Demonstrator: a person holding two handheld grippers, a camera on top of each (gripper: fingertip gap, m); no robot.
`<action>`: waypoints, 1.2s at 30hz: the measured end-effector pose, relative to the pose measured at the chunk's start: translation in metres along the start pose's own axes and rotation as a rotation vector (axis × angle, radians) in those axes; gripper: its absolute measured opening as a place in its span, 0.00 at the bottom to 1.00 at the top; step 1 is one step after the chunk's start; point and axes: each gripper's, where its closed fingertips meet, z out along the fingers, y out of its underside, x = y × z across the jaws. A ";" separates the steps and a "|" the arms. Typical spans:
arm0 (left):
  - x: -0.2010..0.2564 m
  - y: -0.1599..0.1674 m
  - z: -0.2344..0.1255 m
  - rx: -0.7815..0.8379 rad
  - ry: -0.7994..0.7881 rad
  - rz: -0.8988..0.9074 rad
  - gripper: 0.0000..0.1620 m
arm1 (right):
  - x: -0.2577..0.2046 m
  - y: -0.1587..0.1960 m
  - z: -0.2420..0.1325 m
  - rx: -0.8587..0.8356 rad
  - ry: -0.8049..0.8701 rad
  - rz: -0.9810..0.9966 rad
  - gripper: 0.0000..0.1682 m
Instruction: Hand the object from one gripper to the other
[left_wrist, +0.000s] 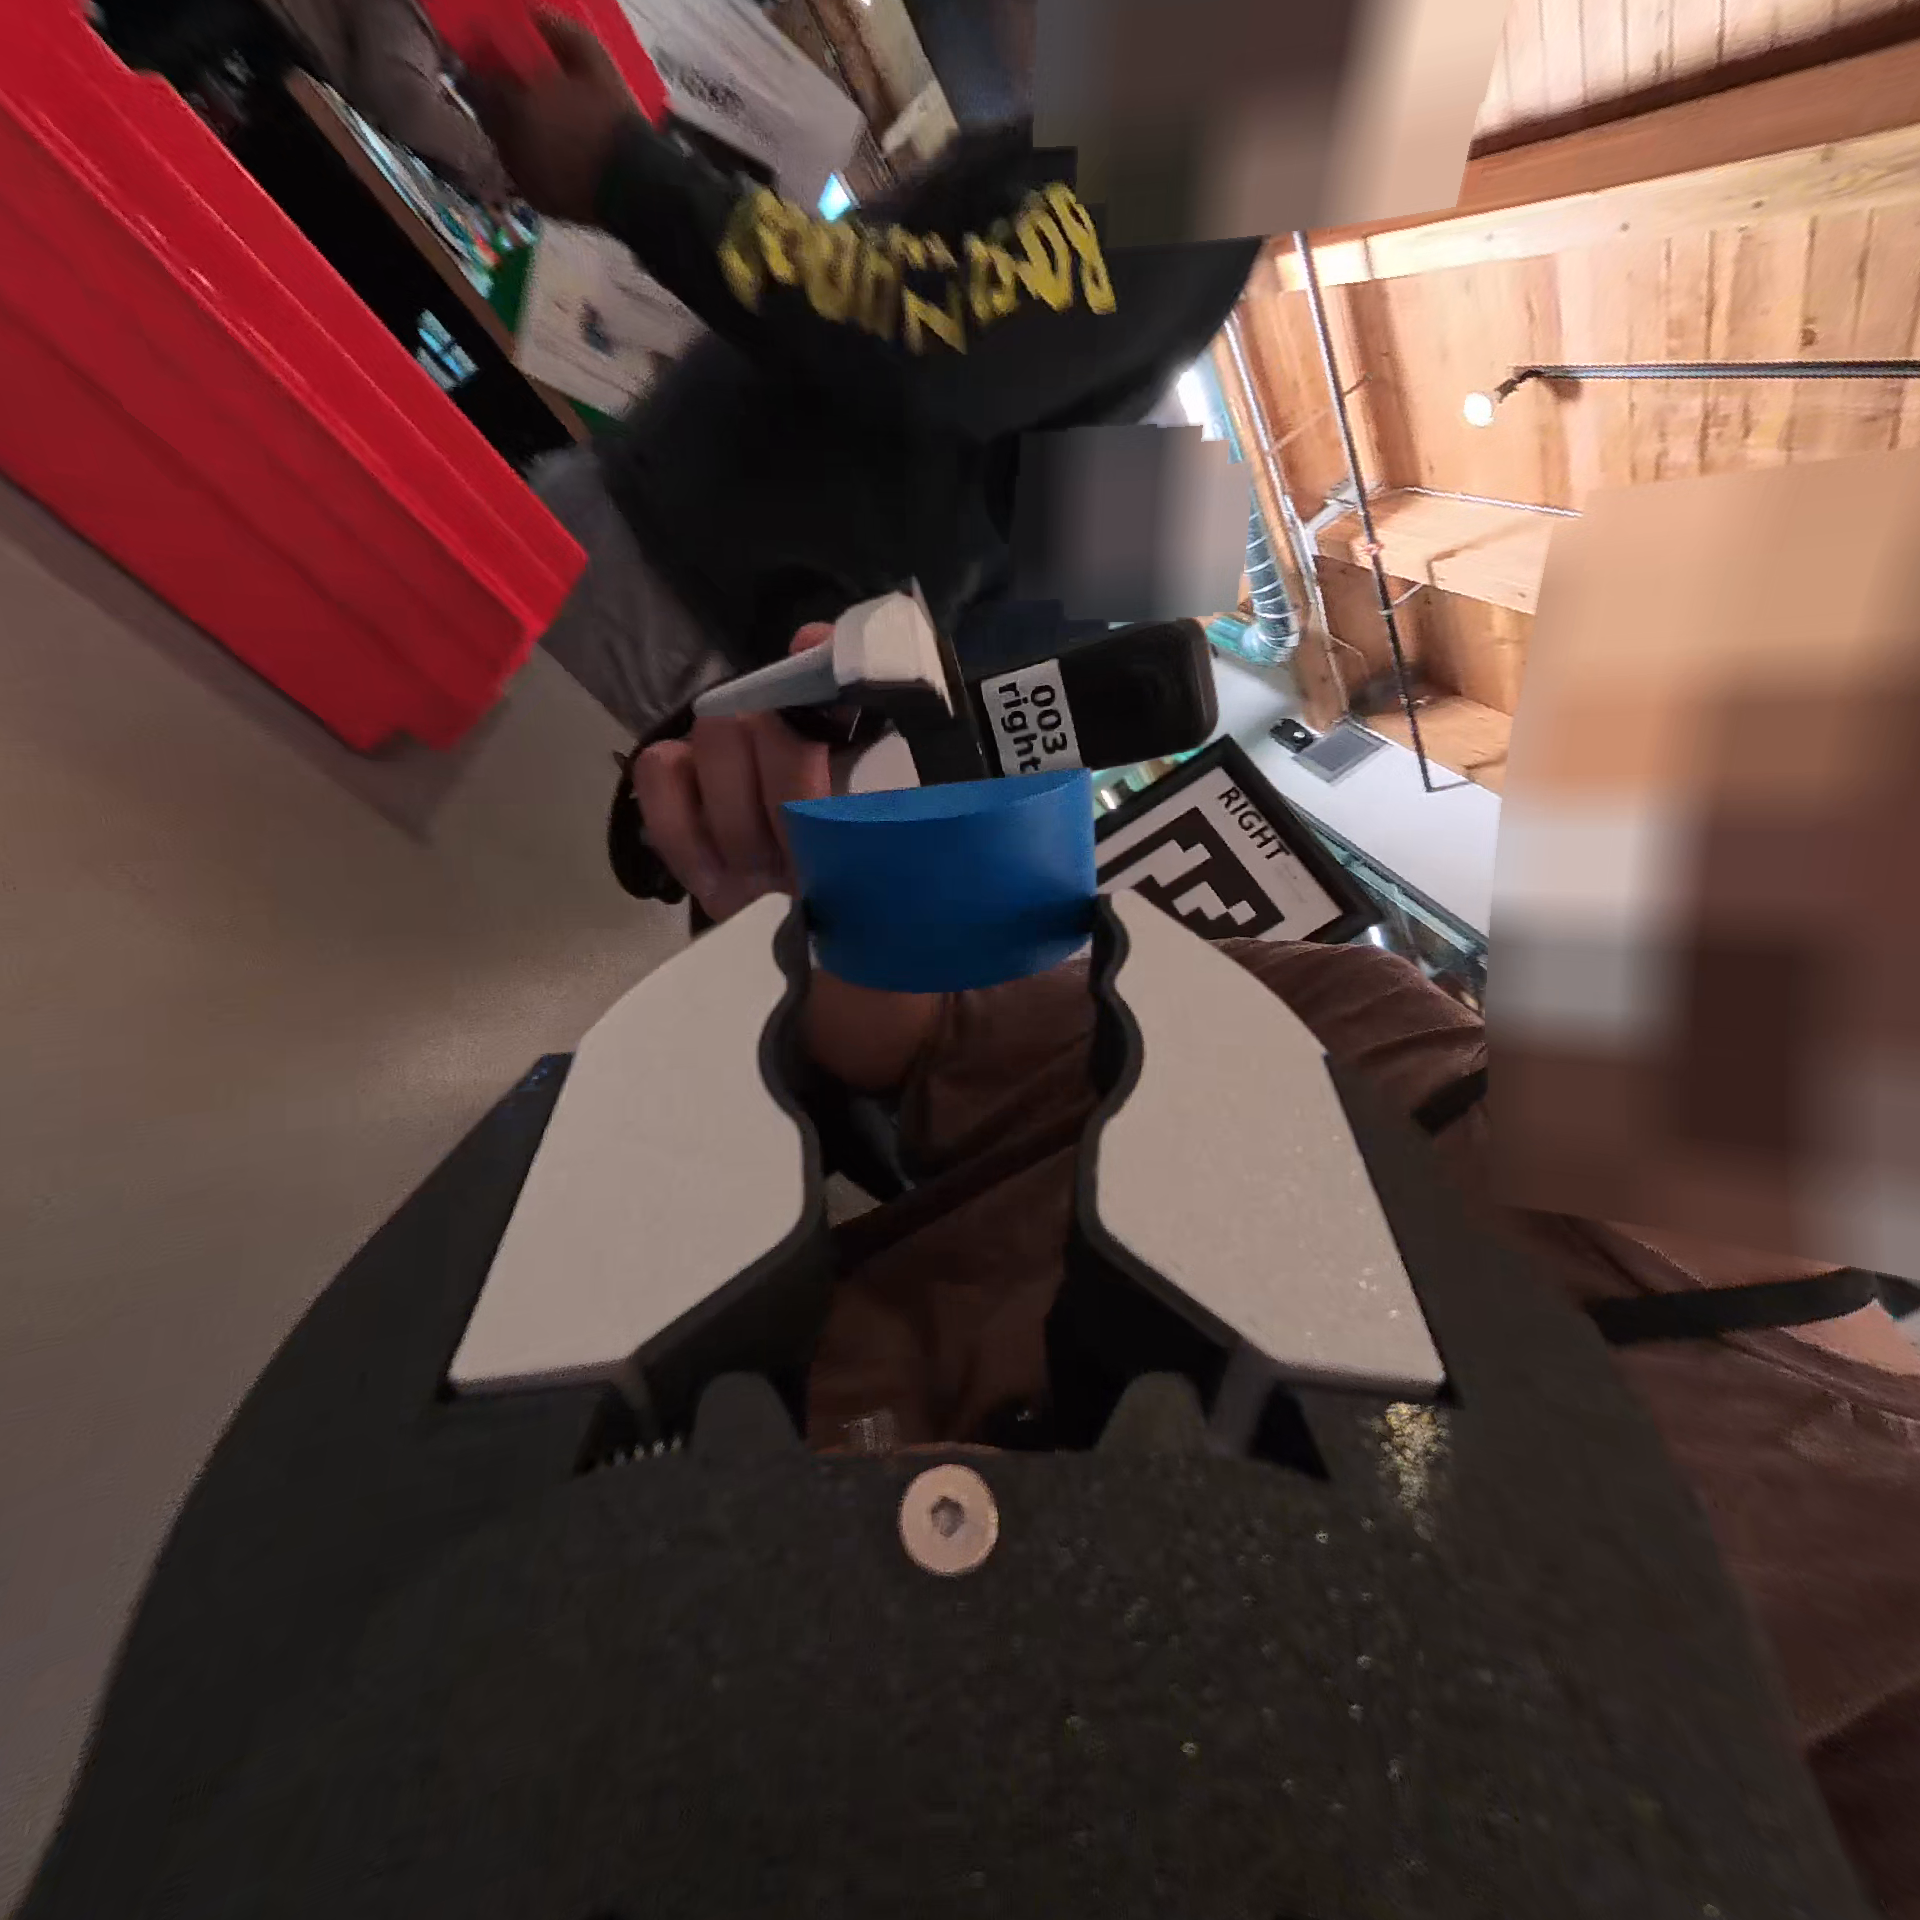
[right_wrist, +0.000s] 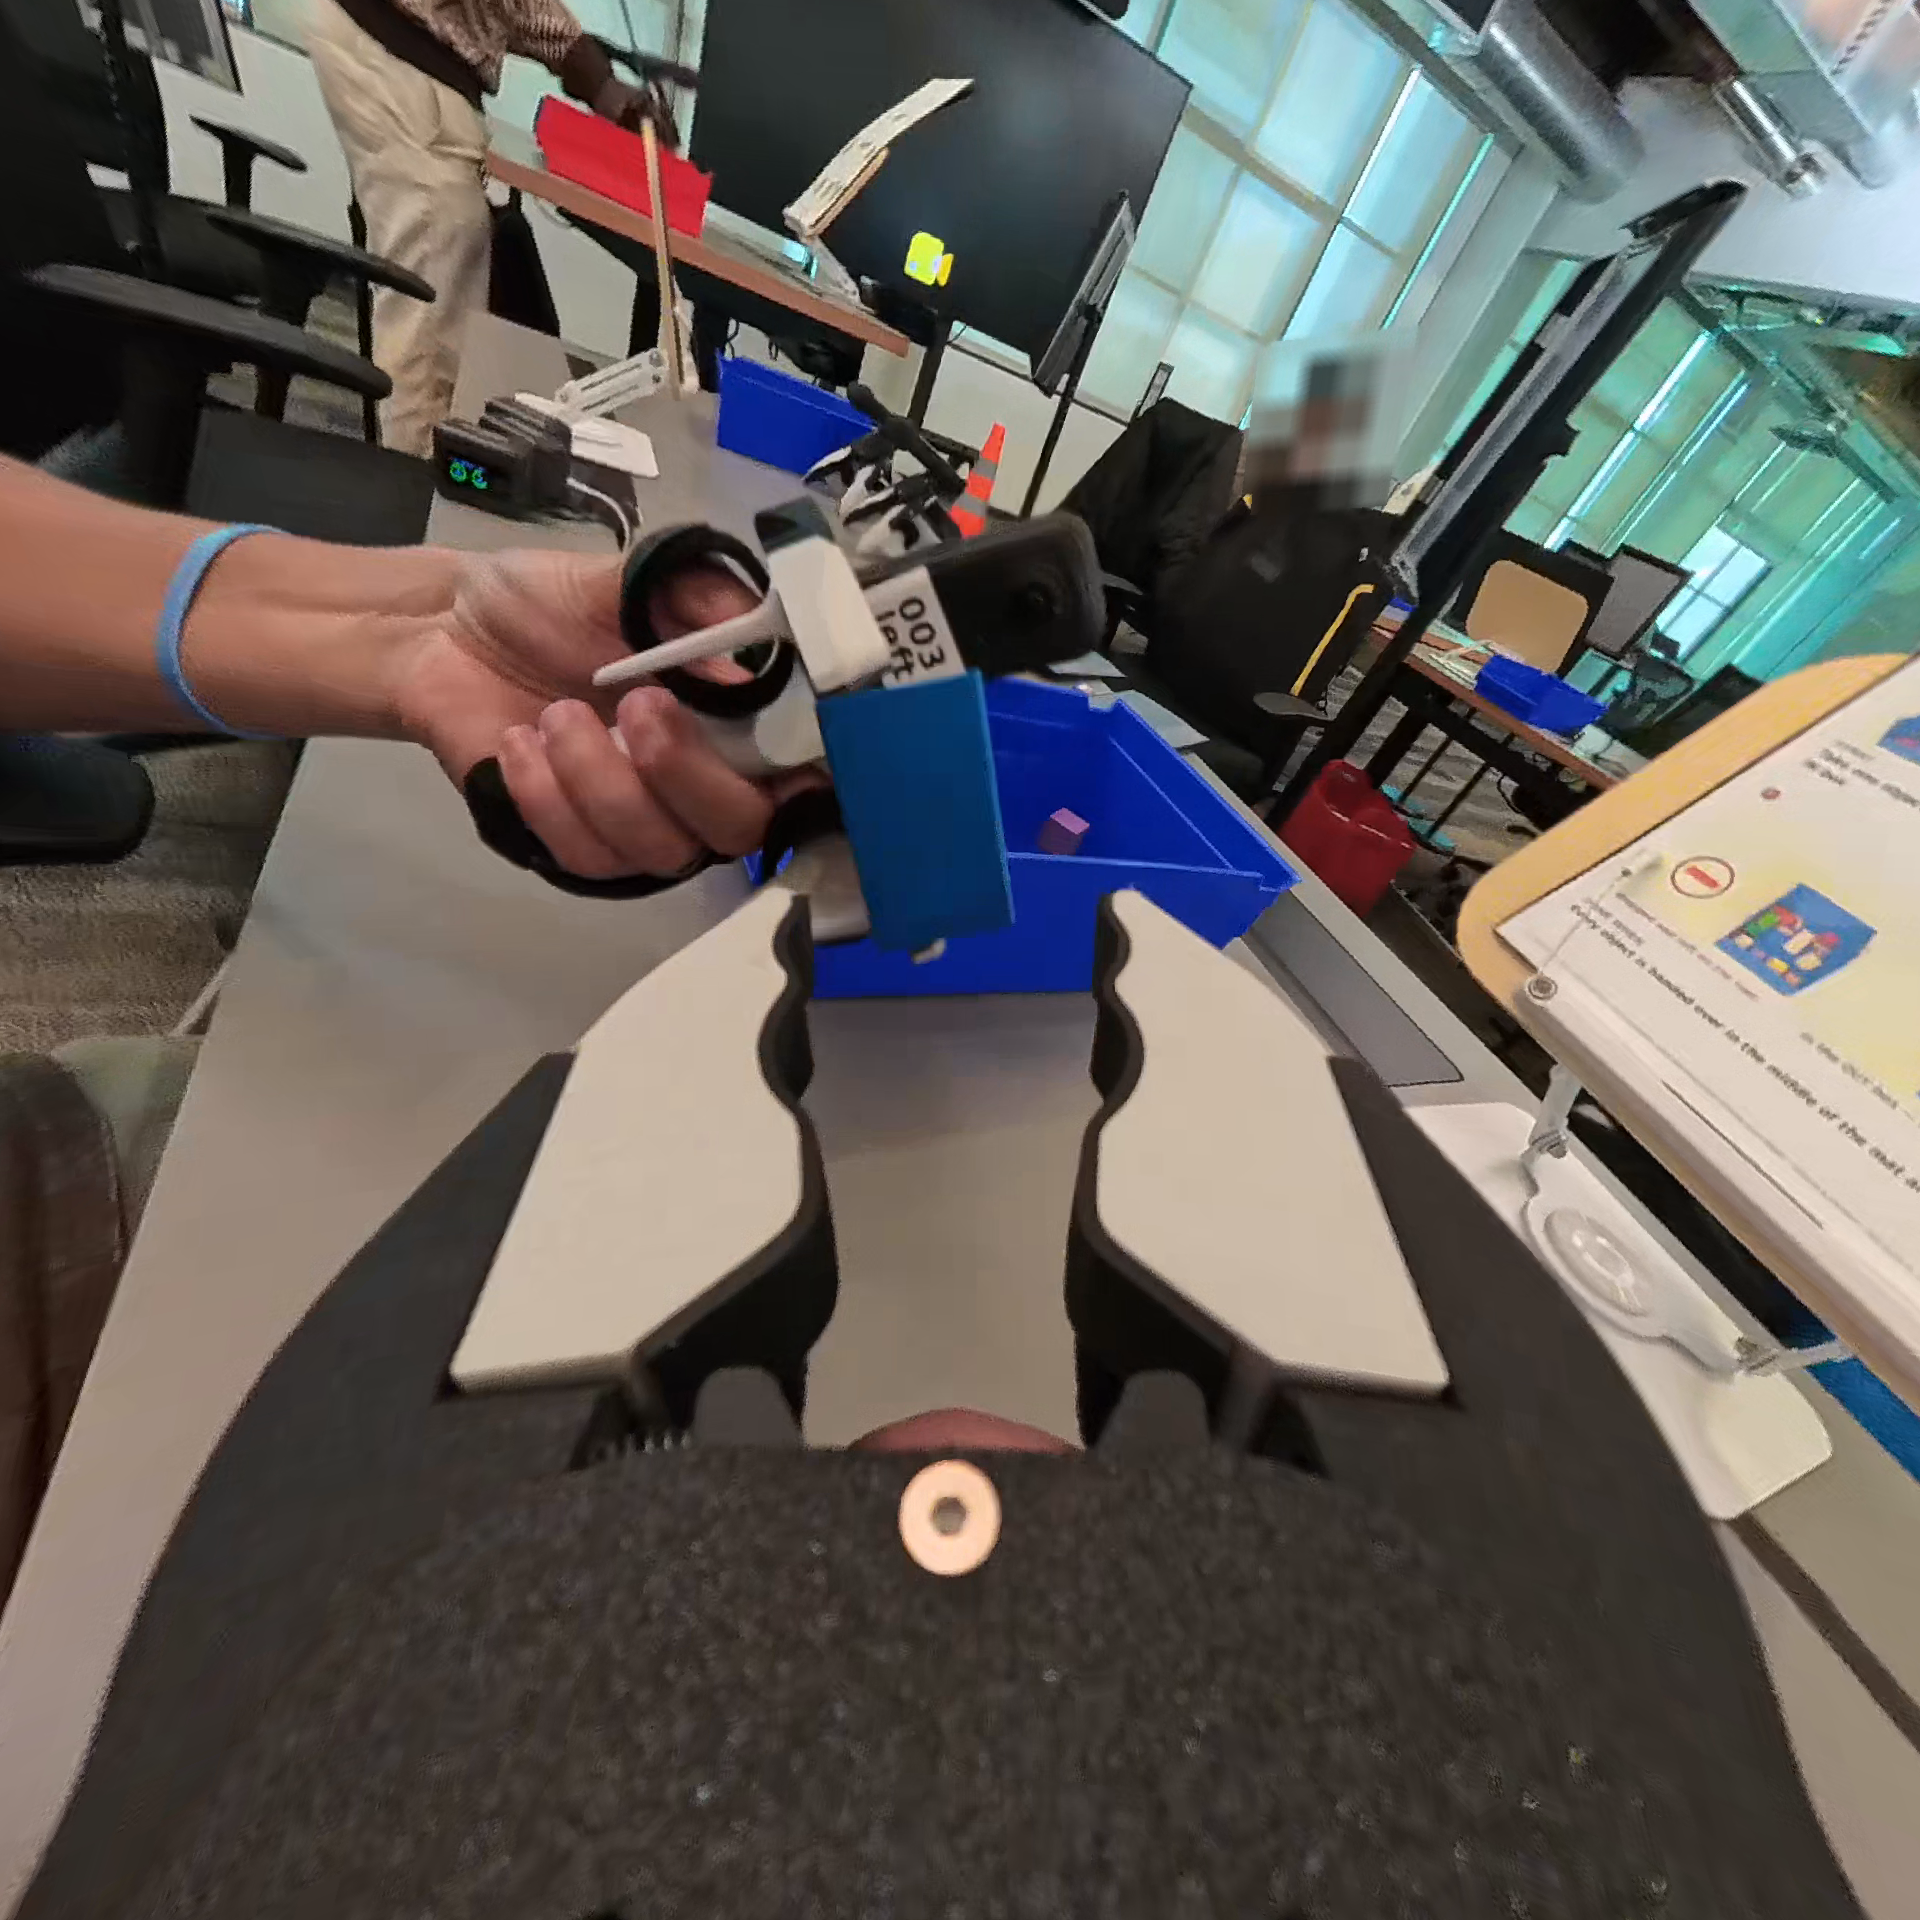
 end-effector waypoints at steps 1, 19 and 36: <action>0.000 0.004 0.007 -0.009 0.021 -0.014 0.32 | -0.003 0.000 0.001 -0.006 -0.001 -0.022 0.30; -0.016 0.068 0.008 -0.012 -0.112 0.000 0.36 | 0.053 0.001 -0.094 -0.148 0.147 0.025 0.19; -0.043 0.116 0.008 0.014 -0.330 0.099 0.27 | 0.105 0.214 -0.230 -1.062 -0.445 0.692 0.19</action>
